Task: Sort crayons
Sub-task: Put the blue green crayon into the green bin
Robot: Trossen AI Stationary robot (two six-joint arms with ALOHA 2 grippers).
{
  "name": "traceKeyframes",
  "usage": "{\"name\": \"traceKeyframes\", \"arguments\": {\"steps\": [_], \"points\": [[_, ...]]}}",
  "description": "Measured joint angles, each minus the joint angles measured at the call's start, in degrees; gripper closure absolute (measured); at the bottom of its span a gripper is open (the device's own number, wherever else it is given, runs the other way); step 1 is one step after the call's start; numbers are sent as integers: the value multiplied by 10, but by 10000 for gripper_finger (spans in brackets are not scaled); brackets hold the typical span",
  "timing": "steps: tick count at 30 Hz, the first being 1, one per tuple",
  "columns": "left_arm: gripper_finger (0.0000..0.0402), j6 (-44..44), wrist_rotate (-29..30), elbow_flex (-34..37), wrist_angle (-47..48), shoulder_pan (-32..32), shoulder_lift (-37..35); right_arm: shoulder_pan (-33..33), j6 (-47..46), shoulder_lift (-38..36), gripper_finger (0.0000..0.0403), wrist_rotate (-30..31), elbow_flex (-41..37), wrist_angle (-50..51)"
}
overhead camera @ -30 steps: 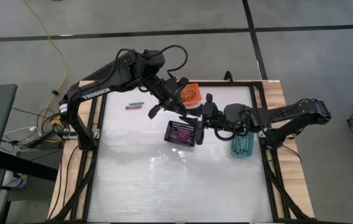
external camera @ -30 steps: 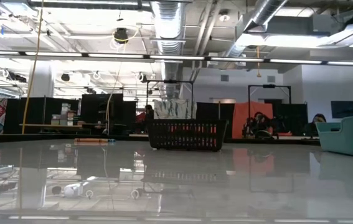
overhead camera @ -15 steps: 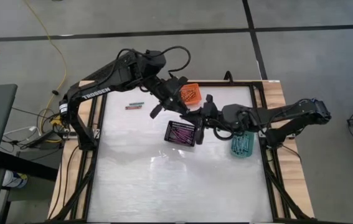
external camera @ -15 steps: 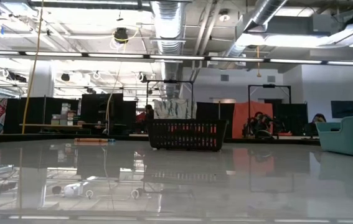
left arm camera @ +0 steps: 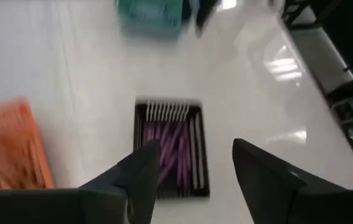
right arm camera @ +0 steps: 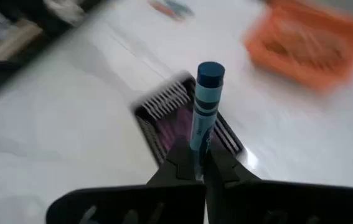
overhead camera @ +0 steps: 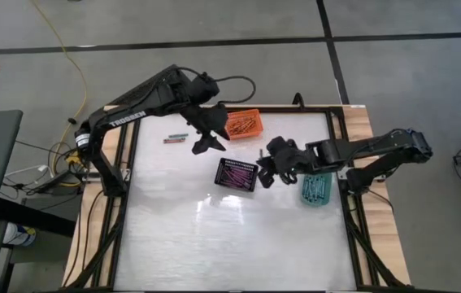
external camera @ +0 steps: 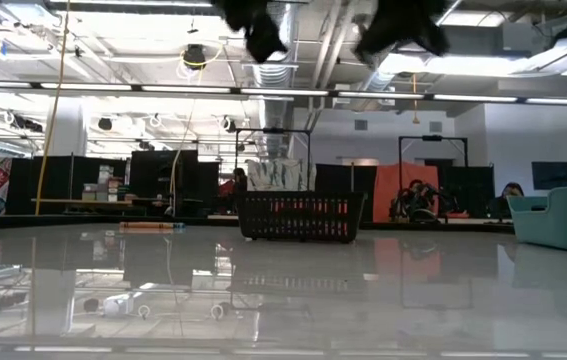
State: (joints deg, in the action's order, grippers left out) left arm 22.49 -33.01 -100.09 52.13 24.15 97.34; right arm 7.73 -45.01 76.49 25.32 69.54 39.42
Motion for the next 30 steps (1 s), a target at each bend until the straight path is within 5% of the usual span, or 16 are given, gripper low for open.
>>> {"name": "traceKeyframes", "arguments": {"steps": [8,15,30], "points": [[239,9,23,178,12,46,-17,11,-187,0,402,-2,0,216],[242,40,143,300,-18,66,-74,37,-302,-1,402,-15,-2,358],[242,56,216,402,-33,130,-184,125,-556,-158,401,-54,-201,305]]}}
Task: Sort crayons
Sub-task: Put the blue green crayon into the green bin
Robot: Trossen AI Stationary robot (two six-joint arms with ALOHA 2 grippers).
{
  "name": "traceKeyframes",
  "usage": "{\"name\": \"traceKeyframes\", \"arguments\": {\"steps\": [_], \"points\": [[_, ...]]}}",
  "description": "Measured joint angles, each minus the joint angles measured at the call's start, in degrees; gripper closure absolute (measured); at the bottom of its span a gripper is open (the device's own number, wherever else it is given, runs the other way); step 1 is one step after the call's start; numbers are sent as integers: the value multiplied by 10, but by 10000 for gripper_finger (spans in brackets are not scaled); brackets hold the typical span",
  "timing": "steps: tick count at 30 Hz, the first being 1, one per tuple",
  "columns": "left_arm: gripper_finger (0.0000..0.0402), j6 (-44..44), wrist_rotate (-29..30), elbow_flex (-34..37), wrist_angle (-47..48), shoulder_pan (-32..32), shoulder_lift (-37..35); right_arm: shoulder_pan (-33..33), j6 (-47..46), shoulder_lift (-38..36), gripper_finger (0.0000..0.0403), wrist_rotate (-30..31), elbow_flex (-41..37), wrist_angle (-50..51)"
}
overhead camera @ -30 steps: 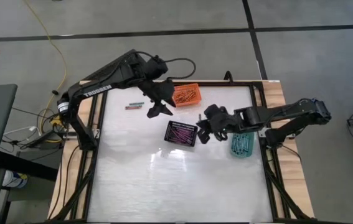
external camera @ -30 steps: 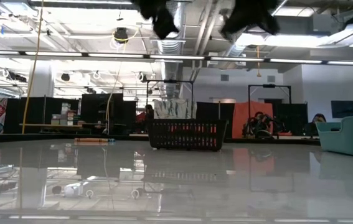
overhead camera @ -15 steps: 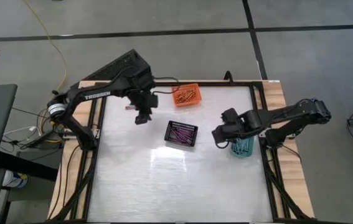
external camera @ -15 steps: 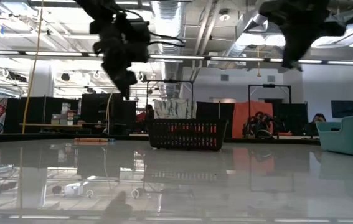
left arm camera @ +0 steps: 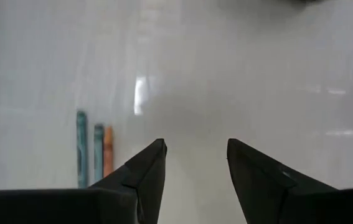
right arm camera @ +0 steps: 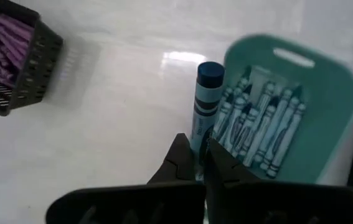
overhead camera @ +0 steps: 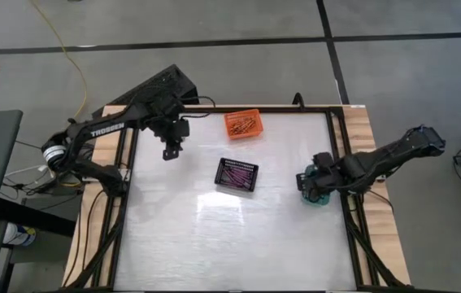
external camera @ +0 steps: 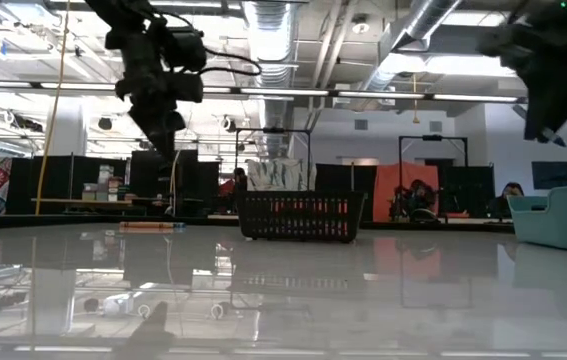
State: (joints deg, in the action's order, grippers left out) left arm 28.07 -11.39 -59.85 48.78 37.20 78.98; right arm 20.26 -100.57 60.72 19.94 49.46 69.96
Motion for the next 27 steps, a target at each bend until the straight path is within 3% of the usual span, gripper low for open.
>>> {"name": "traceKeyframes", "arguments": {"steps": [17,27], "points": [[242,-6,44,49,-41,50,-2,6,-46,-7,399,-56,-100,-36],[242,-11,43,49,-39,95,-2,6,-59,-7,322,-60,-121,-64]]}}
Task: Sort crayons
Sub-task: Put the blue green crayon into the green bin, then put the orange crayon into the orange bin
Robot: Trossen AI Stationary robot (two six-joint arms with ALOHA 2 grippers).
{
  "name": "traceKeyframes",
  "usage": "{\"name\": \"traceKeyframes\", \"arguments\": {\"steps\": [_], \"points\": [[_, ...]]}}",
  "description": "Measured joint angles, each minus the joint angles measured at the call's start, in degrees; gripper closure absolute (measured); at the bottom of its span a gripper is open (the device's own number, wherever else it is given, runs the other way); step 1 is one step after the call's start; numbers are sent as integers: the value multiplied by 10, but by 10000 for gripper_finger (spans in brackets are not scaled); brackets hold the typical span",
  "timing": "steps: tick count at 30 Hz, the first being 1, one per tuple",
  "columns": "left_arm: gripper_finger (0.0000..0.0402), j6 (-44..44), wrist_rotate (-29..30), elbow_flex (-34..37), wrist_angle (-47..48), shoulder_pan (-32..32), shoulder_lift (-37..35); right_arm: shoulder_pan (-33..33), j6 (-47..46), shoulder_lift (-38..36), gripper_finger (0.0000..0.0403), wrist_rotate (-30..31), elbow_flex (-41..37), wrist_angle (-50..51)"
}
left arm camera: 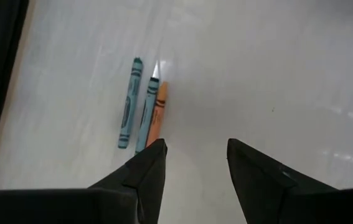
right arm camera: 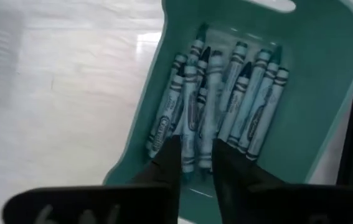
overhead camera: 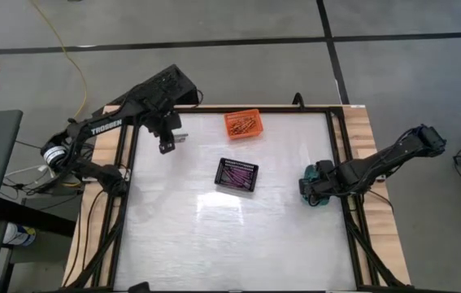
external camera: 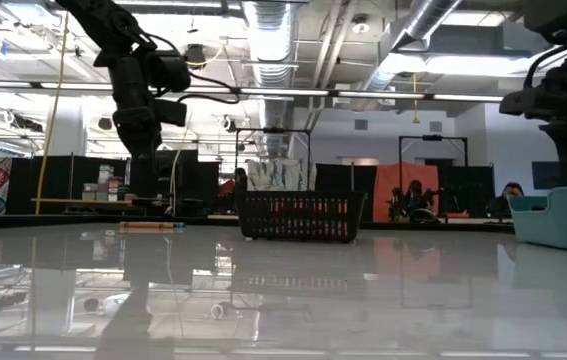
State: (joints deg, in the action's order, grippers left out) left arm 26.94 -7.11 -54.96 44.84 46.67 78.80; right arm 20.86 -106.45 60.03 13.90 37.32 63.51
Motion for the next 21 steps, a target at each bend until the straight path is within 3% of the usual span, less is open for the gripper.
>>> {"name": "traceKeyframes", "arguments": {"steps": [8,15,21], "points": [[250,42,0,0,8,4,2,0,13,-2,295,35,11,-1],[267,51,12,0,-2,7,71,0,60,-2,294,87,52,14],[268,60,28,0,-21,7,104,2,80,-2,294,96,70,25]]}}
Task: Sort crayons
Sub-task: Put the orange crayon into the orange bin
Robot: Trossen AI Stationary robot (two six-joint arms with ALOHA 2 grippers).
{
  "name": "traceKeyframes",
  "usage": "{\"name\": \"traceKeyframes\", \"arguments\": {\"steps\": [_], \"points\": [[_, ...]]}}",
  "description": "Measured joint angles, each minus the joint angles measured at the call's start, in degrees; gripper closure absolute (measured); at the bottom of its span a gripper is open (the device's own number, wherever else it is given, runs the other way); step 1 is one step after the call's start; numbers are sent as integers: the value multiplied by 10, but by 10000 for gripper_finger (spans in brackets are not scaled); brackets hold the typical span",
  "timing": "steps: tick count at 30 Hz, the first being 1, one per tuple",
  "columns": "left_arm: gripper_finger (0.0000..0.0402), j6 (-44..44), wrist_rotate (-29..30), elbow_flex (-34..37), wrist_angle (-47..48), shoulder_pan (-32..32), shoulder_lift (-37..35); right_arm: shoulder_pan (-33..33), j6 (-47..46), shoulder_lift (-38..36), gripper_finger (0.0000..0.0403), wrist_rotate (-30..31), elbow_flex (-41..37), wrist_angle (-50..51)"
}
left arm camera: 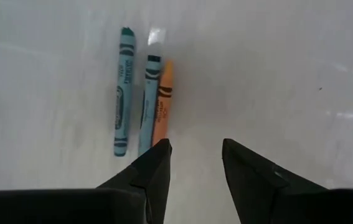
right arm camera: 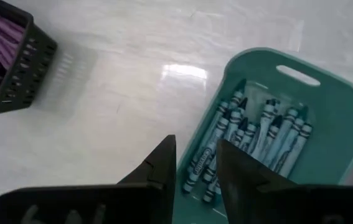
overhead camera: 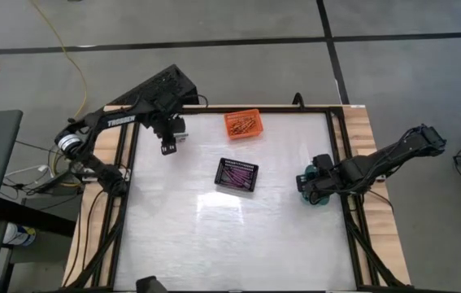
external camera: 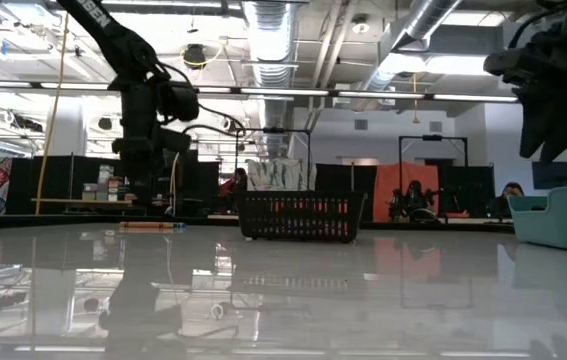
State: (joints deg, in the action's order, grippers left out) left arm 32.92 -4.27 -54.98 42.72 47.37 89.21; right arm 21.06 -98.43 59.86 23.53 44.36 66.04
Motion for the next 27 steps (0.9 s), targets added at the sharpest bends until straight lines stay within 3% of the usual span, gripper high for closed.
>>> {"name": "traceKeyframes", "arguments": {"steps": [9,27], "points": [[268,4,5,0,-5,0,46,-3,23,0,294,26,0,10],[269,4,-11,0,-20,23,47,-6,31,0,294,49,0,27]]}}
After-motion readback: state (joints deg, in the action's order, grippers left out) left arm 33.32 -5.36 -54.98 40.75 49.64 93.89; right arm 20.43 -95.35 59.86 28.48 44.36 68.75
